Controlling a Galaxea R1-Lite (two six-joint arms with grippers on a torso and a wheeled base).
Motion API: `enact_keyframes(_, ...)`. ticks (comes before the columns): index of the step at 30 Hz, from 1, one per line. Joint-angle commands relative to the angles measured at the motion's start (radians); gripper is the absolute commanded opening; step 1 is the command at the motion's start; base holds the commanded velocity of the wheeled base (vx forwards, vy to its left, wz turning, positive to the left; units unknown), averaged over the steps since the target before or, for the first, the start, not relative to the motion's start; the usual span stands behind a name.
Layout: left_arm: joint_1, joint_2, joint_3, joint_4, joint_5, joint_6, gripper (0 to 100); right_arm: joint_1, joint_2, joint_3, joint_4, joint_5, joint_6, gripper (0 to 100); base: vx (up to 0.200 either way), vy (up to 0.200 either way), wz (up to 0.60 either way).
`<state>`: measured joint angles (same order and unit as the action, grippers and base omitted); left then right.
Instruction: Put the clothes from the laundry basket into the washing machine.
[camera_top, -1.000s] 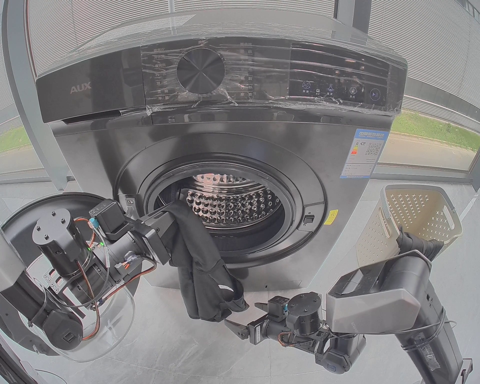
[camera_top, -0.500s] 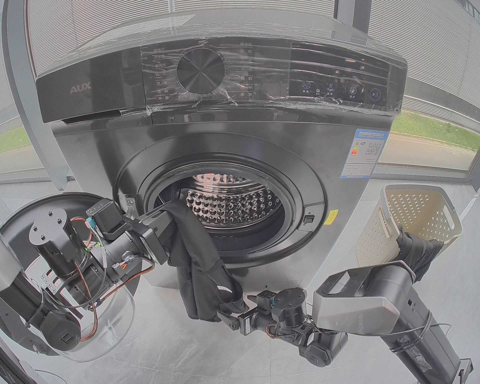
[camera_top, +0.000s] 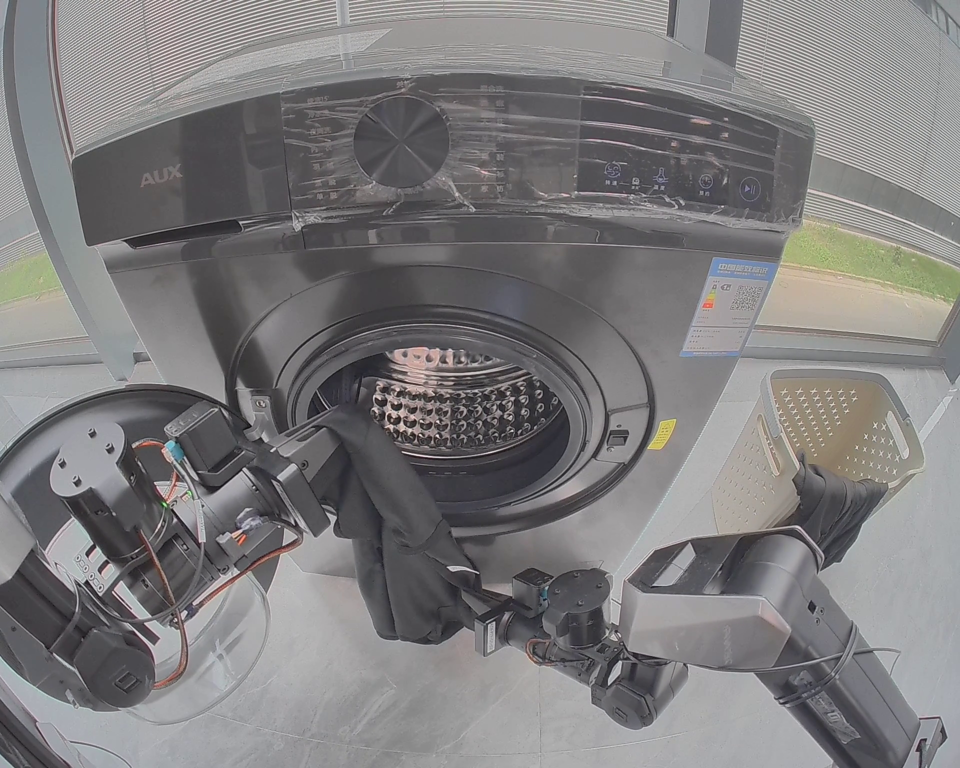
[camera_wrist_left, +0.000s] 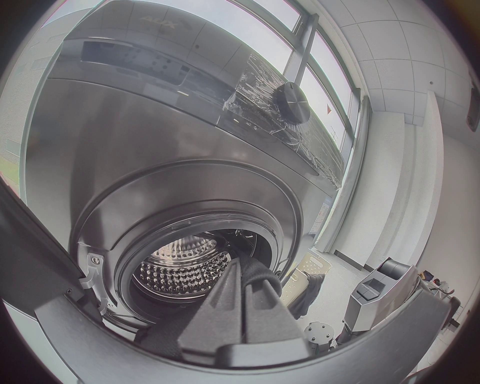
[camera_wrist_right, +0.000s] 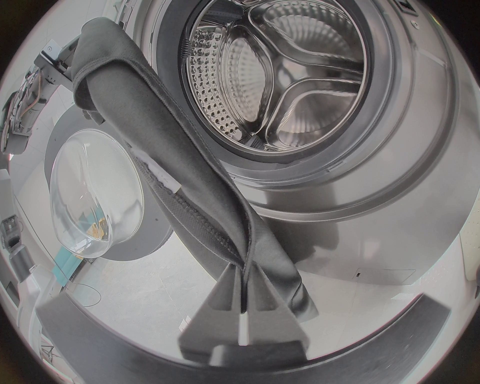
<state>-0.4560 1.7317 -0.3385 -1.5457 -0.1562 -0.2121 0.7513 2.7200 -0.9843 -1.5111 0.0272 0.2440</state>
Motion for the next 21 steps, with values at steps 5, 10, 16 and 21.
enact_keyframes(5,0.007,-0.038,0.042,-0.001,-0.003,-0.021,0,-0.018,-0.236,0.276,-0.04,-0.029,0.004,0,0.0,0.0,0.0)
enact_keyframes(10,0.019,-0.13,0.115,-0.001,-0.031,-0.061,0,-0.036,-0.531,0.513,-0.038,-0.027,0.008,0,0.0,0.0,0.0)
enact_keyframes(16,0.089,-0.173,0.134,-0.001,-0.157,-0.072,0,-0.026,-0.775,0.685,-0.035,-0.029,-0.003,0,0.0,0.0,0.0)
enact_keyframes(21,0.194,-0.162,0.128,0.001,-0.287,-0.075,0,-0.04,-0.904,0.699,-0.028,-0.03,-0.006,0,0.0,0.0,0.0)
